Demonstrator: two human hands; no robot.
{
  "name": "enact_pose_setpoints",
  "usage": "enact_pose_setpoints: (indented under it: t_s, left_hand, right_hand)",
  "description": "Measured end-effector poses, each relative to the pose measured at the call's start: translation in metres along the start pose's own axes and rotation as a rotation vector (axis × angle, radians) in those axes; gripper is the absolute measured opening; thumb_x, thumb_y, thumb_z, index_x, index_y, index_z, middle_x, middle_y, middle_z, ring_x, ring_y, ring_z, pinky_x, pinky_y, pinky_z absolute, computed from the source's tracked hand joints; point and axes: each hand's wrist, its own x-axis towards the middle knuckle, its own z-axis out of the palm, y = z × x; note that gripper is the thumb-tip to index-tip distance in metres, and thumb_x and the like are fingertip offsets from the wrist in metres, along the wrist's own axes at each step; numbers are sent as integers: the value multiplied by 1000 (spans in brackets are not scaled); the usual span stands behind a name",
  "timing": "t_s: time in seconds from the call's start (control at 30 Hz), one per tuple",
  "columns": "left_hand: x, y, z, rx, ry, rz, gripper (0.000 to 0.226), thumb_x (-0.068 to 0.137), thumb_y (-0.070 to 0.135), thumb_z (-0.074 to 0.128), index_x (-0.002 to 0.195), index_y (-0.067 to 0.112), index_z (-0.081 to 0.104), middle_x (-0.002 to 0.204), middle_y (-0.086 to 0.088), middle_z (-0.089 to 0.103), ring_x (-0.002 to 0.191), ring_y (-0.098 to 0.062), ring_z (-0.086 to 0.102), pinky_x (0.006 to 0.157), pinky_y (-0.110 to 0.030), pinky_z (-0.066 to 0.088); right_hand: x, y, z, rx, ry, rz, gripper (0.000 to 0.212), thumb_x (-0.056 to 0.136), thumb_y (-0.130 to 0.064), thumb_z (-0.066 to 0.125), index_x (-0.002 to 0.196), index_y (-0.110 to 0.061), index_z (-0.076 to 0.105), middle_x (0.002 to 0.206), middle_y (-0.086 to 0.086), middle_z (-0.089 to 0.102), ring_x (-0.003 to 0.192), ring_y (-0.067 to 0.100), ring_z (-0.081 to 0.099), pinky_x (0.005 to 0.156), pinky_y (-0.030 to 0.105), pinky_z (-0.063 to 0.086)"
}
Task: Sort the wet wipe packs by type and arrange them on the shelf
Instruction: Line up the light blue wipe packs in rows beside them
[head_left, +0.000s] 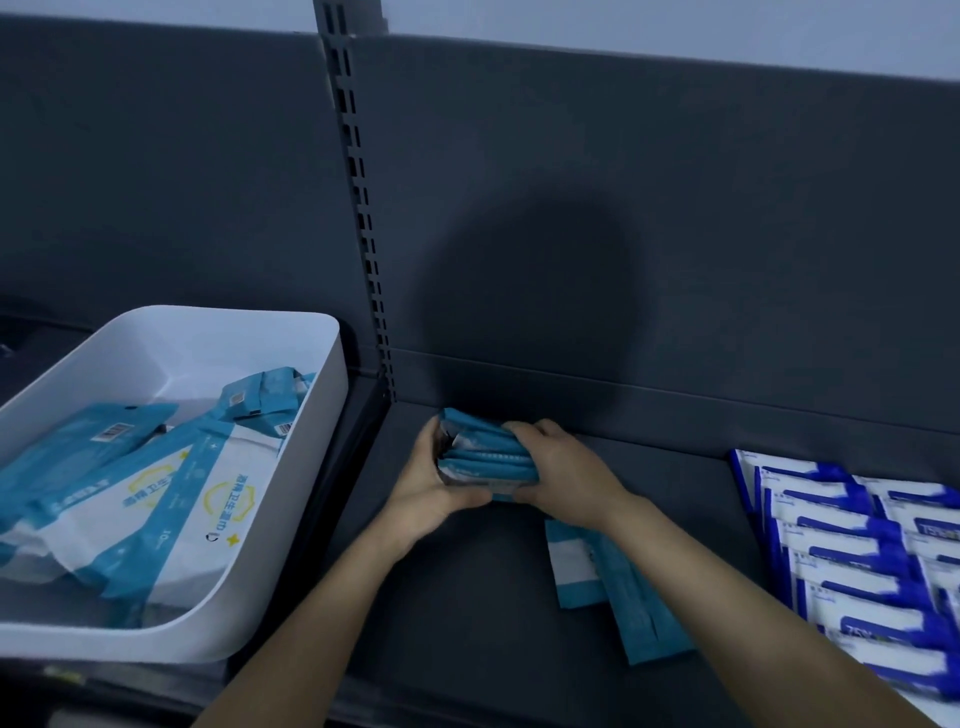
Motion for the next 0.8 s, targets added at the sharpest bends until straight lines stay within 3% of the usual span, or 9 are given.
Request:
enact_pose_setpoints:
  t_s: [0.13,0.27,0.43,0.5,0.6,0.63,0.7,0.8]
  left_hand:
    - [3,-5,2,-21,-11,-13,93,73,-16,72,138,28,23,117,10,53,92,12,60,73,-10,49]
    - [5,-4,3,6,-26,-41,103,73,-6,77,149,22,13,122,14,52,102,8,56,79,-11,49]
    - [9,0,12,-25,-67,-19,101,75,-7,75,147,25,11,124,11,50,103,9,56,79,-11,50]
    - [9,1,11,-40,-49,-15,92,78,3,75,144,30,16,125,14,51,103,12,56,81,-11,49]
    - [12,5,8,-87,2,-34,55,83,38,64,132,35,38,127,9,57,110,2,58,92,-19,48]
    - [15,7,7,-94,13,-45,45,84,44,59,126,38,43,127,9,59,112,-1,58,92,-20,47]
    - [20,8,6,-71,20,-41,34,89,36,59,120,37,45,122,8,61,108,-3,61,86,-17,49]
    - [24,5,7,7,-12,-25,54,82,3,72,118,30,43,114,5,62,104,-8,62,79,-16,52]
  right_hand:
    - [-4,3,-1,54,11,51,95,79,-30,76,151,-31,14,139,3,34,118,18,47,98,33,46]
    - [-9,10,-8,337,96,205,98,74,-28,81,151,-27,19,141,3,36,127,15,41,102,22,38]
    - [-13,11,2,586,158,283,89,75,-19,81,147,-25,28,136,-1,46,122,11,47,102,23,41]
    - [-13,11,4,661,228,336,86,75,-20,80,145,-24,31,133,-3,47,119,8,46,98,20,40]
    - [-13,13,3,760,272,364,78,77,-18,79,142,-24,36,135,-3,48,113,3,48,92,14,41]
    - [-14,13,4,719,282,335,74,79,-18,77,142,-24,37,136,-3,48,113,2,49,93,12,40]
    - [-16,15,5,517,311,263,68,84,-18,72,143,-23,39,139,-4,42,121,1,41,99,9,30]
    - [-18,17,4,300,327,171,44,91,-13,62,134,-17,53,145,2,35,134,11,35,101,5,20]
